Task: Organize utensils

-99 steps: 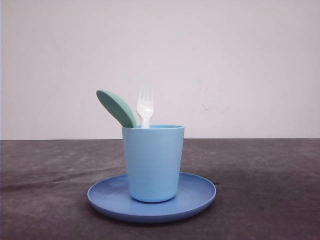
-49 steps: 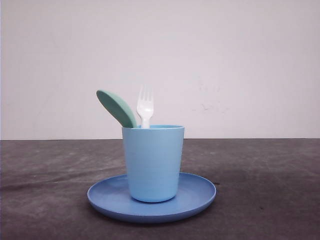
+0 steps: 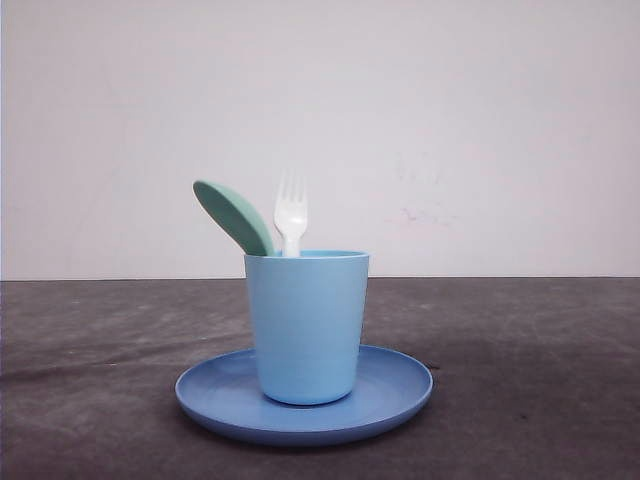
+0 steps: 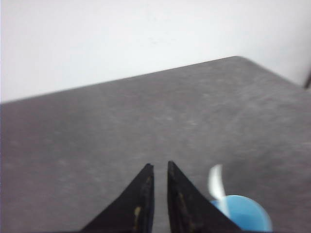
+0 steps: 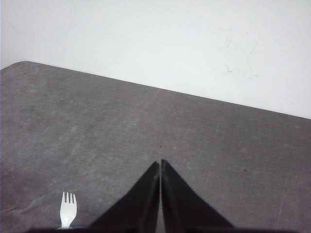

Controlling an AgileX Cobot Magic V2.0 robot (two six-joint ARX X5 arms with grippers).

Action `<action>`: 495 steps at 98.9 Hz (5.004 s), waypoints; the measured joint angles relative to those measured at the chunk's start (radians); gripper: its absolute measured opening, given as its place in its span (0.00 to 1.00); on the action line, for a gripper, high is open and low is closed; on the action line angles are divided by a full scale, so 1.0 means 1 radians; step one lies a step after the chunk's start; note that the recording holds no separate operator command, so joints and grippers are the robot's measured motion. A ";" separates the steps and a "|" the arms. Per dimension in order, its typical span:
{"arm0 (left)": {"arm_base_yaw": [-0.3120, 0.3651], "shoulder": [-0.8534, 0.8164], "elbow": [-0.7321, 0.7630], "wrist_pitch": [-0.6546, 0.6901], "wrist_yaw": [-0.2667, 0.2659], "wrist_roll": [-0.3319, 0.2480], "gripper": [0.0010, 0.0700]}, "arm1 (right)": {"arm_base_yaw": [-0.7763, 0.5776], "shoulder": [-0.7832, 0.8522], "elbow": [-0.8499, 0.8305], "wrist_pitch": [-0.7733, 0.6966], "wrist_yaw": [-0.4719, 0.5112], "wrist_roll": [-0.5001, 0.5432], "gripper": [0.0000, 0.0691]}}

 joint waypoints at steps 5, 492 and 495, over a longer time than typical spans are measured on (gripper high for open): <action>0.042 -0.005 -0.041 0.010 0.000 0.017 0.02 | 0.000 0.000 0.000 0.000 0.000 0.000 0.01; 0.629 -0.608 -0.892 0.341 0.087 0.076 0.02 | -0.983 -0.780 -1.121 0.469 -0.558 -0.131 0.01; 0.629 -0.608 -0.892 0.341 0.087 0.076 0.02 | -0.983 -0.780 -1.122 0.471 -0.558 -0.131 0.01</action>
